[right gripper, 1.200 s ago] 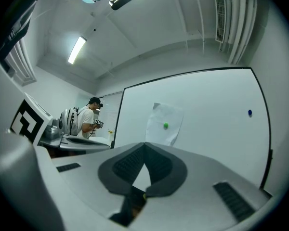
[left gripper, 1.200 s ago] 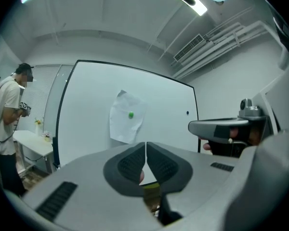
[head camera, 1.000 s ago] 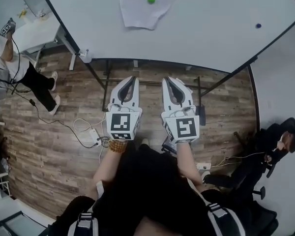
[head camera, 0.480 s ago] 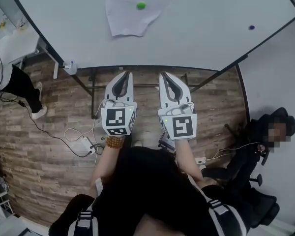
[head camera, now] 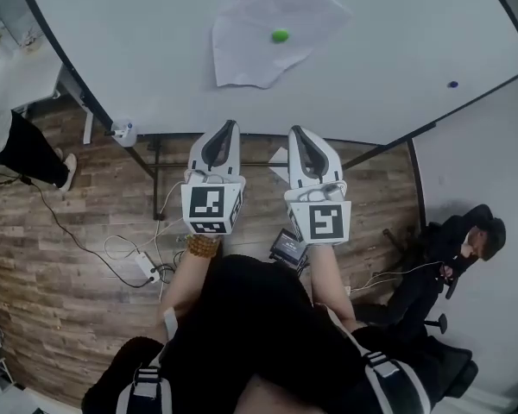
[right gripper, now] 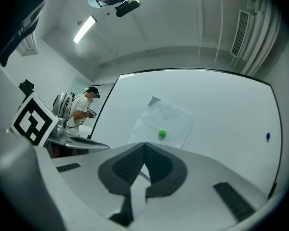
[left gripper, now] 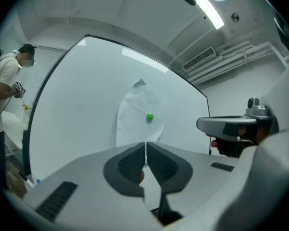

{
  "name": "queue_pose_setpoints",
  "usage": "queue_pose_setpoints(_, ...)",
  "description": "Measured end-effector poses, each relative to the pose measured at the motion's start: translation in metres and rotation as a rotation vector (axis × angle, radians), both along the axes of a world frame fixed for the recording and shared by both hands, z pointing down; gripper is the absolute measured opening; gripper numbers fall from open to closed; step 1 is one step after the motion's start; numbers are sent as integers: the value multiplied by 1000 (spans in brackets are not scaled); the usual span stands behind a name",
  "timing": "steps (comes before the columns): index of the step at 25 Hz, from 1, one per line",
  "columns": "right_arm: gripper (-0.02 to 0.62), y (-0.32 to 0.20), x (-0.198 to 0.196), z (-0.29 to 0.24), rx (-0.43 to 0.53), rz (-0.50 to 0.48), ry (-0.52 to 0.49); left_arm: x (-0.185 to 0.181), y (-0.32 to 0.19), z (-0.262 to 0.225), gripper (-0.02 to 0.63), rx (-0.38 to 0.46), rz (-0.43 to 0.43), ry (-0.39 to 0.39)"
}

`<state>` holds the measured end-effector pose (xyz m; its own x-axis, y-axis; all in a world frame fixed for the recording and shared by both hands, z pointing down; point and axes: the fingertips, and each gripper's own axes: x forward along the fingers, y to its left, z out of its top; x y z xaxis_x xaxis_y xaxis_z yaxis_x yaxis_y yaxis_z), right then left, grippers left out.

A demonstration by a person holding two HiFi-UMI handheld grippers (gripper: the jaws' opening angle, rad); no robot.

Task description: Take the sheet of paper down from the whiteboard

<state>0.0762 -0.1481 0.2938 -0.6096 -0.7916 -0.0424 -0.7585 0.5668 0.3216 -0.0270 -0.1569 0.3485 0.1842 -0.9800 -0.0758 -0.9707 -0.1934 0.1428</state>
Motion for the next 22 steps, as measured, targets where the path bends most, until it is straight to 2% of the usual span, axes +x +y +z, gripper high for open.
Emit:
queue_pose_setpoints(4,-2,-24,-26,-1,17,14,13,-31,-18,-1,18,22,-7,2)
queue_pose_setpoints(8,-2,-36,-48,-3,38,25,28,-59,-26,0,18,32,-11,-34)
queue_pose_setpoints(11,-2,-47,-55,0,32,48,24,-76,-34,9,19,18,-3,-16)
queue_pose_setpoints(22,-2,-84,-65,-1,76,71,16,-88,-69,12,20,47,64,-8)
